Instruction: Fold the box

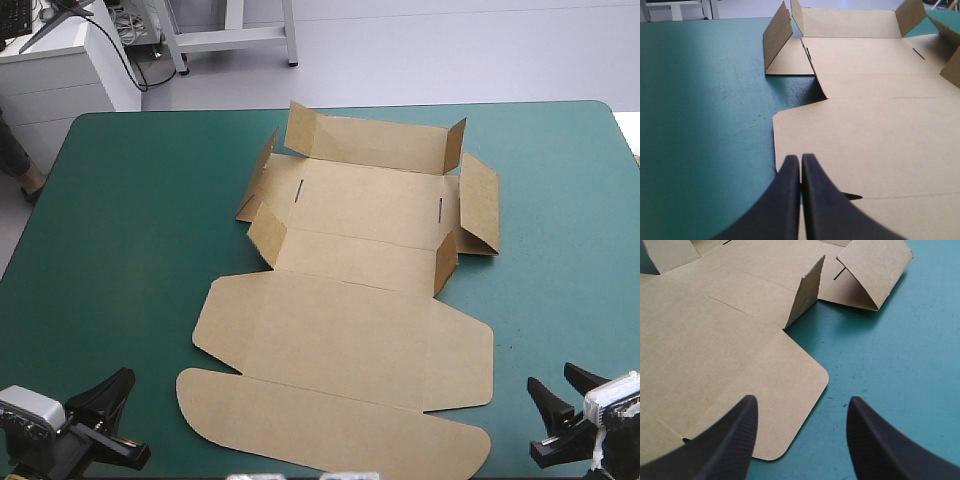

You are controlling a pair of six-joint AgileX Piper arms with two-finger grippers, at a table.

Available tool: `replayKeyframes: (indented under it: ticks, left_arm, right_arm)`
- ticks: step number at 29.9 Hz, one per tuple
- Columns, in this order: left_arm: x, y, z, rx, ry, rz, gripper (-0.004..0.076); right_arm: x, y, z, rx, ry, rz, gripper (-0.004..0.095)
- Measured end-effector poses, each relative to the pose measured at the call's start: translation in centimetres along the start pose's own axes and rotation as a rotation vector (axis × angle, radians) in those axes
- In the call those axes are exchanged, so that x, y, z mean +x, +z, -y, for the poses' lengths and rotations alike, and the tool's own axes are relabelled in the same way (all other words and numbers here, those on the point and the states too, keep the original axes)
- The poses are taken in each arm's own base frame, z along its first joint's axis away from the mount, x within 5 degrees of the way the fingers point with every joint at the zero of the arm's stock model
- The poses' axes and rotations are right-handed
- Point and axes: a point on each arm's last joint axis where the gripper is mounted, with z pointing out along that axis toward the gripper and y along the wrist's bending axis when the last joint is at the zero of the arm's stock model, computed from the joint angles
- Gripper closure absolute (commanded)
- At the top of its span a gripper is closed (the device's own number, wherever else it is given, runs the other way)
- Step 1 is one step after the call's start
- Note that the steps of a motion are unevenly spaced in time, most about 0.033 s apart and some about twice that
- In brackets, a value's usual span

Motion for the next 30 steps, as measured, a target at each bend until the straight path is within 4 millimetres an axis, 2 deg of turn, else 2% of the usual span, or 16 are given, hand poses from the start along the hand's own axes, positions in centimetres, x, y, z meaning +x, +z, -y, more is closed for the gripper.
replayKeyframes:
  ticks: [6,12,15,21,26,30]
  left_arm:
    - [0.0,0.0,0.0,0.000,0.000,0.001,0.0732]
    - [0.0,0.0,0.0,0.000,0.000,0.001,0.0732]
    - [0.0,0.0,0.0,0.000,0.000,0.001,0.0732]
    - [0.0,0.0,0.0,0.000,0.000,0.001,0.0732]
    - [0.0,0.0,0.0,0.001,-0.001,0.001,0.0732]
    - [0.0,0.0,0.0,0.001,-0.001,0.001,0.0732]
  right_arm:
    - [-0.1,0.3,-0.1,-0.005,0.006,0.009,0.0344]
    - [-1.2,1.7,-0.5,0.022,0.059,-0.123,0.0345]
    - [-2.7,2.7,-0.9,0.033,0.070,-0.181,0.0344]
    - [-7.0,5.0,-1.7,0.061,0.114,-0.240,0.0345]
    - [-9.9,8.0,-2.2,0.126,0.097,-0.299,0.0345]
    - [-11.3,10.3,-2.8,0.142,0.086,-0.349,0.0370]
